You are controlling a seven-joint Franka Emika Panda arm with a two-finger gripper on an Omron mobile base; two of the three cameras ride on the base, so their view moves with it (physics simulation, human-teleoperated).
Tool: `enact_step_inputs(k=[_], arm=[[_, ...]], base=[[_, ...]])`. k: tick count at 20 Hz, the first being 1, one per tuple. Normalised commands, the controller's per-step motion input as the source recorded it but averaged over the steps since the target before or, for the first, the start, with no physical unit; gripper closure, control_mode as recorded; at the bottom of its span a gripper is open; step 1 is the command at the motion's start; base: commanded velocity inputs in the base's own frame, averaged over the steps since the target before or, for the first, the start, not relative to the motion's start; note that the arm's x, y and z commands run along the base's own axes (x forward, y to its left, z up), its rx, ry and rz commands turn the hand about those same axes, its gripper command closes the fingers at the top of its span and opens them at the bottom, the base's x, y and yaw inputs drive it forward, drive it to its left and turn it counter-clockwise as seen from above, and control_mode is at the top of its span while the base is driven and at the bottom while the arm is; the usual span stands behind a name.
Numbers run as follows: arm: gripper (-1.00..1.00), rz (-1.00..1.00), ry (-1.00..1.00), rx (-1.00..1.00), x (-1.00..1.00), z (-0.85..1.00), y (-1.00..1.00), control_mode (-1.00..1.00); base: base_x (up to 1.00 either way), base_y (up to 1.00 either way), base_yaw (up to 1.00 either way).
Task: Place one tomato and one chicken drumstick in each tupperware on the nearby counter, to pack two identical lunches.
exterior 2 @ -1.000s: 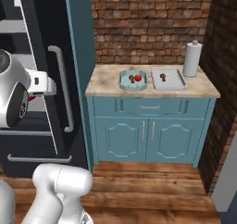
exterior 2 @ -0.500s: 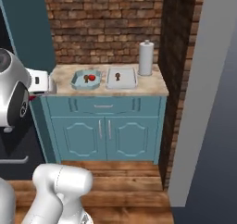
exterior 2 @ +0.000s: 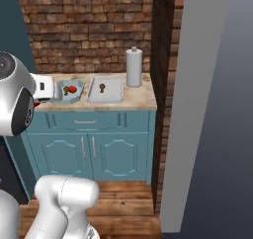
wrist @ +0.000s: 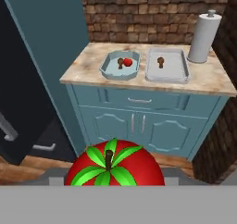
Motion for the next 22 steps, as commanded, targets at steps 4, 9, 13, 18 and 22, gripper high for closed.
enact_step_inputs(k=[4, 9, 13, 18, 22], arm=[[1.00, 0.00, 0.00, 0.00, 0.00, 0.00, 0.00, 1.00], [1.00, 0.00, 0.00, 0.00, 0.00, 0.00, 0.00, 1.00], [1.00, 0.00, 0.00, 0.00, 0.00, 0.00, 0.00, 1.00], [1.00, 0.00, 0.00, 0.00, 0.00, 0.00, 0.00, 1.00], [1.00, -0.01, 0.00, -0.01, 0.15, -0.32, -0.01, -1.00]], base=[[1.00, 0.02, 0.00], [1.00, 0.02, 0.00], [1.00, 0.02, 0.00], [0.79, 0.00, 0.00], [0.21, 0.00, 0.00]])
